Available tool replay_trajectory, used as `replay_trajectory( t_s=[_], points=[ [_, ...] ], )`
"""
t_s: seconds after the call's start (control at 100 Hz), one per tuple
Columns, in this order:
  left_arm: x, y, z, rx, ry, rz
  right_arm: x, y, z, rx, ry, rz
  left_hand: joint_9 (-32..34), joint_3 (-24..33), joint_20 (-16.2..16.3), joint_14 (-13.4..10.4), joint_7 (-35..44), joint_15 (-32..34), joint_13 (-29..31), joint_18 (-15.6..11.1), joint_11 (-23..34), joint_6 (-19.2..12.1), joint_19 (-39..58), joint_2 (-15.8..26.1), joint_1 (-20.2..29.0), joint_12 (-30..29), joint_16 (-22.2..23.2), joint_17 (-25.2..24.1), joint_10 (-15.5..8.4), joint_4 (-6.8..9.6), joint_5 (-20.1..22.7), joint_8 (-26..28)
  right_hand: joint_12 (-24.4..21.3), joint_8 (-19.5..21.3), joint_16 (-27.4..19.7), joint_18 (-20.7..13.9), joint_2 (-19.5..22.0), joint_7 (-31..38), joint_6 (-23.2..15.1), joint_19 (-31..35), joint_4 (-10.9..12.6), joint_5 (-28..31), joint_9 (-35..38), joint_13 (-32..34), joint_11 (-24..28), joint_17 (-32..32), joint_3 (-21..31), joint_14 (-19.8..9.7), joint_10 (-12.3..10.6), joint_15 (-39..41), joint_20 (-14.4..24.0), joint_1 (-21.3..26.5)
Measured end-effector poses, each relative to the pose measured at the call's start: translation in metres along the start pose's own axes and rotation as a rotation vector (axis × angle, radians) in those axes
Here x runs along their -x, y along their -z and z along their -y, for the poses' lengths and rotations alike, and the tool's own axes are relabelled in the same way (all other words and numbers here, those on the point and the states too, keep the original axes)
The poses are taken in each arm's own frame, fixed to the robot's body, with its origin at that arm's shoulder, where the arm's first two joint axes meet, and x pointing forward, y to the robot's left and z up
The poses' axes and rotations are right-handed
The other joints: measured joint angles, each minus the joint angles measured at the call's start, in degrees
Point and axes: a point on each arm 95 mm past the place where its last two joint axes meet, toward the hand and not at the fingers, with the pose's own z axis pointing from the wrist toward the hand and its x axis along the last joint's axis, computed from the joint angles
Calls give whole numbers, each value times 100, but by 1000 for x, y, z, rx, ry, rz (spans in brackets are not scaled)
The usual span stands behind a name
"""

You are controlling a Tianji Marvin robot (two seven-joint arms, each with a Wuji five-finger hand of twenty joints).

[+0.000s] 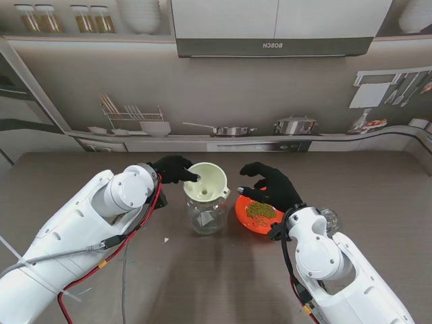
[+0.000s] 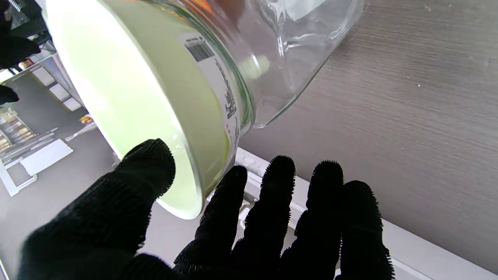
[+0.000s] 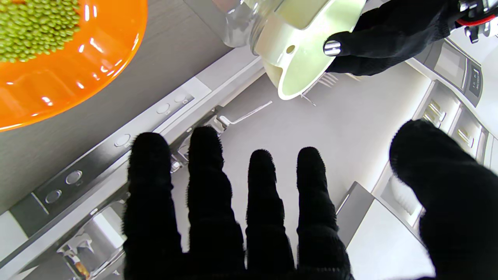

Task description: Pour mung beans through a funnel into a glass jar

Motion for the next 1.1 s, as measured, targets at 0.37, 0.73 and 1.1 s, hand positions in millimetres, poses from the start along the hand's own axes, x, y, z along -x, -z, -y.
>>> replay_trajectory(
  t_s=[0.37,0.73,1.1],
  points=[
    [8,14,4,-114,50,-31,0,0,1,-3,-1,1,-1195,-887,-916,-211,-354,-1656,-1017,-230,-774,-208,-2548,217,-65,-1406,-1216,-456,-224,0,-652,-546,0,-1,0,0,0,1,0,0,0,0,0,0,0,-1,0,1,0,0,0,1],
    [4,39,6,-223,64,-130,1,-1,2,-4,3,2,-1337,-862,-1040,-389,-354,-1879,-1197,-251,-777,-216,-3897,214,-65,-1563,-1419,-386,-297,0,-643,-576,0,-2,0,0,0,55,1,0,0,0,0,0,0,-2,0,1,0,0,0,1],
    [-5,73,-5,-354,104,-304,2,-2,4,-5,7,5,-1429,-637,-1041,-434,-352,-1943,-1306,-314,-787,-216,-4506,211,-61,-1624,-1434,-308,-349,0,-639,-577,0,-4,0,0,0,56,1,-1,0,0,0,0,0,-2,0,1,0,0,0,1]
  ],
)
